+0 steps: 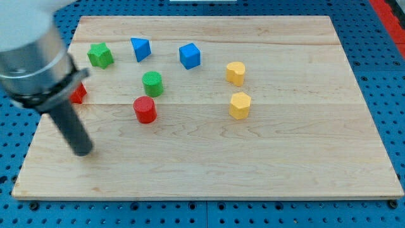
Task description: Move the red circle down to the green circle
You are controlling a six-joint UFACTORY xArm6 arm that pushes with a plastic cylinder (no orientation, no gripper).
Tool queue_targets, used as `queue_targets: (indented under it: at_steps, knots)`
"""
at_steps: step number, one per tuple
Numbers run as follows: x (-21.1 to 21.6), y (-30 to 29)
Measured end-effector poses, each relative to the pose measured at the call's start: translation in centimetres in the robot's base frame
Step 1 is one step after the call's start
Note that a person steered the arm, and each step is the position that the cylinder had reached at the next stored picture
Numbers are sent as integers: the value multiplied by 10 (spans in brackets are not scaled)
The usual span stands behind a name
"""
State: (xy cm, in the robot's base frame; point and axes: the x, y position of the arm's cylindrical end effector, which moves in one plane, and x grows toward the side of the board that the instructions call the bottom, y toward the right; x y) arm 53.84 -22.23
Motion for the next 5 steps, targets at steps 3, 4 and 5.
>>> queue_targets:
  at_steps: [3, 4, 5]
  knots:
    - [-16, -80]
    - [-52, -83]
    - [-108, -83]
